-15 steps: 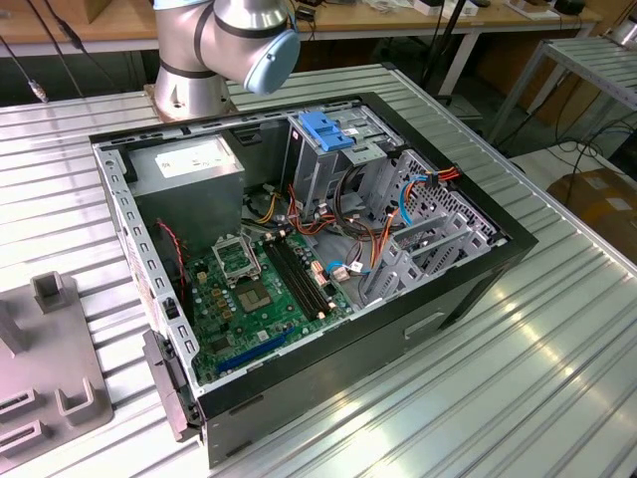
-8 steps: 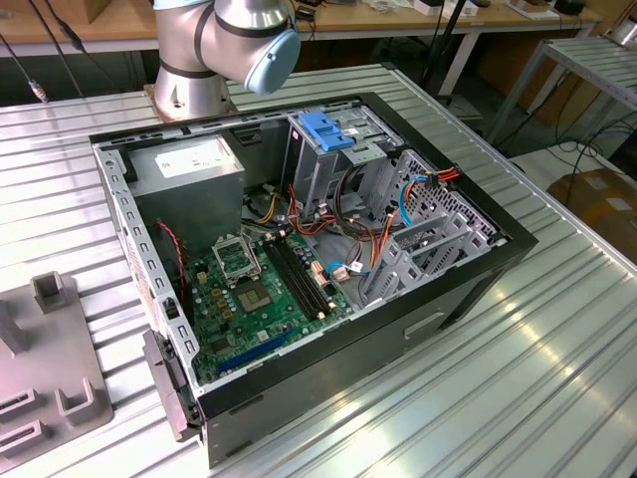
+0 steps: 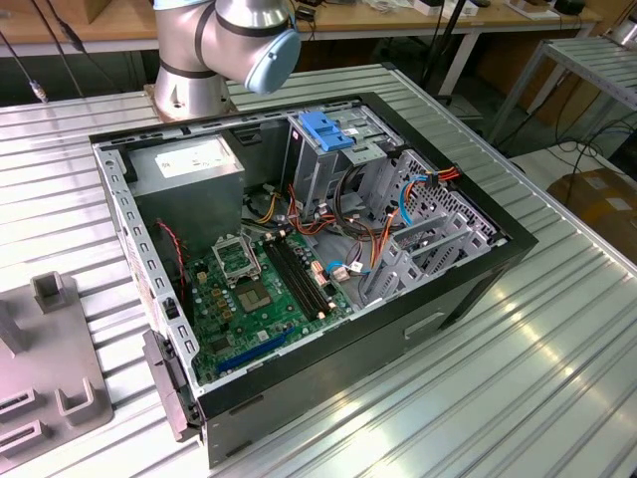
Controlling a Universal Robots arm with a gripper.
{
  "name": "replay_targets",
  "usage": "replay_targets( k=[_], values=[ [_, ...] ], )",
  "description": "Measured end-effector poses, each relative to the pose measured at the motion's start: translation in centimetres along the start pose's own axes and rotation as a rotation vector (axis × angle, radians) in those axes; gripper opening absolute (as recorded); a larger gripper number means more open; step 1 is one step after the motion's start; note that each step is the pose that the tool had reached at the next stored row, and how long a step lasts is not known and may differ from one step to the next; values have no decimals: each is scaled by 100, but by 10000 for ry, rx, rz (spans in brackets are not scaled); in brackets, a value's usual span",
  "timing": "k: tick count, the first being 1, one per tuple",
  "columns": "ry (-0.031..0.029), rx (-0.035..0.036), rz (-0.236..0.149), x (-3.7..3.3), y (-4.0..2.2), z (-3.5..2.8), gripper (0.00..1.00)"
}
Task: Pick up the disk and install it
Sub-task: 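Pick up the disk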
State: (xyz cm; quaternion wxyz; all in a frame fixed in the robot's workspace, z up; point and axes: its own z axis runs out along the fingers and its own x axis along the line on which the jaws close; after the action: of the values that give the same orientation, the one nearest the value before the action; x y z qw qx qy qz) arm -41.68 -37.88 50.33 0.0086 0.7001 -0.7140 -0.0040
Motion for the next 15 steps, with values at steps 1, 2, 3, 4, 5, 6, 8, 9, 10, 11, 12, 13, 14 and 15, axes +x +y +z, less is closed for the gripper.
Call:
replay_targets(
  k=[1,2,3,4,5,6,8,9,10,11,12,13,14,15],
  values=[
    [0,0,0,0,-17,0,37],
    [0,0,0,0,-33,-1,37],
    [0,0,-1,0,-42,0,37],
    [0,0,-1,-1,-50,-1,37],
    [1,0,-1,-1,-62,-1,37],
    [0,0,-1,-1,-69,-1,37],
    [0,1,-1,-2,-93,-2,37],
    [1,0,-1,-2,-101,-2,37],
    [1,0,-1,-2,-109,-2,37],
    [1,0,-1,-2,-118,-2,37],
    [0,0,0,-2,-126,-2,37],
    [0,0,-1,-2,-134,-2,37],
    [1,0,0,-3,-142,-2,37],
    [0,1,0,-3,-150,-2,37]
  ],
)
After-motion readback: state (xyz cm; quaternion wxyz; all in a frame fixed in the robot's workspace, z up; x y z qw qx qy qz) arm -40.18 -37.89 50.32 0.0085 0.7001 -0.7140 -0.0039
